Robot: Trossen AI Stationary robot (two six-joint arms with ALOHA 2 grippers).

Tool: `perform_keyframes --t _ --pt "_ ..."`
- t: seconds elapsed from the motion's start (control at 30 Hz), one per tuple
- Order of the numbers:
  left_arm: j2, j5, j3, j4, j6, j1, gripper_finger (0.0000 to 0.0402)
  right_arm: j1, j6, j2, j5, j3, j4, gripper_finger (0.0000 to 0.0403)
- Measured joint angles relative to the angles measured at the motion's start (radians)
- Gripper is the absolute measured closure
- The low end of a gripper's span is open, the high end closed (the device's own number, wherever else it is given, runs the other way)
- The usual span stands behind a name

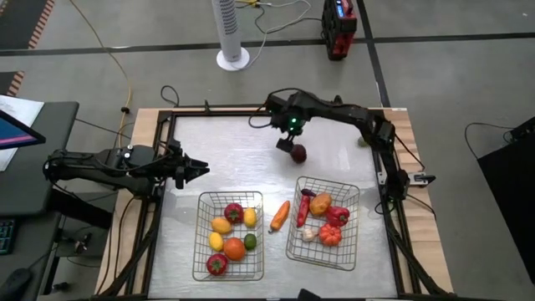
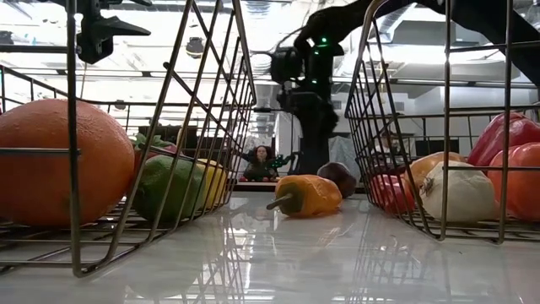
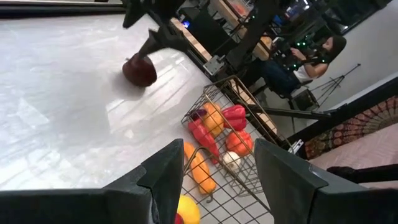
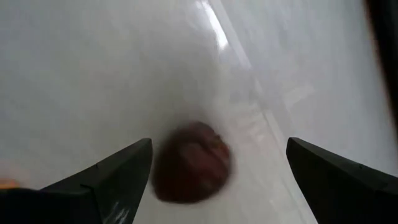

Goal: Sort produce into baskets
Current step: Put the apple into the left brown wire basket

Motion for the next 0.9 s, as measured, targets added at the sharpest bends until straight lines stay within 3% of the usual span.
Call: perform_keyframes --t 0.2,0.43,0.8,0.9 --pt "0.000 0.000 0.000 0.000 0.006 0.000 0.0219 0.000 -0.057 0.000 0.023 0.000 -0.050 0.0006" --pt "0.000 0.000 0.000 0.000 -0.012 0.000 0.0219 0.009 0.125 -0.004 0.068 0.000 -0.104 0.0006" --pt "0.000 -0.002 0.000 0.000 -0.007 0.000 0.0219 0.027 0.194 -0.032 0.092 0.000 -0.078 0.0006" --pt "0.000 0.003 0.000 0.000 -0.008 0.000 0.0219 0.058 0.212 -0.097 0.129 -0.062 -0.003 0.0006"
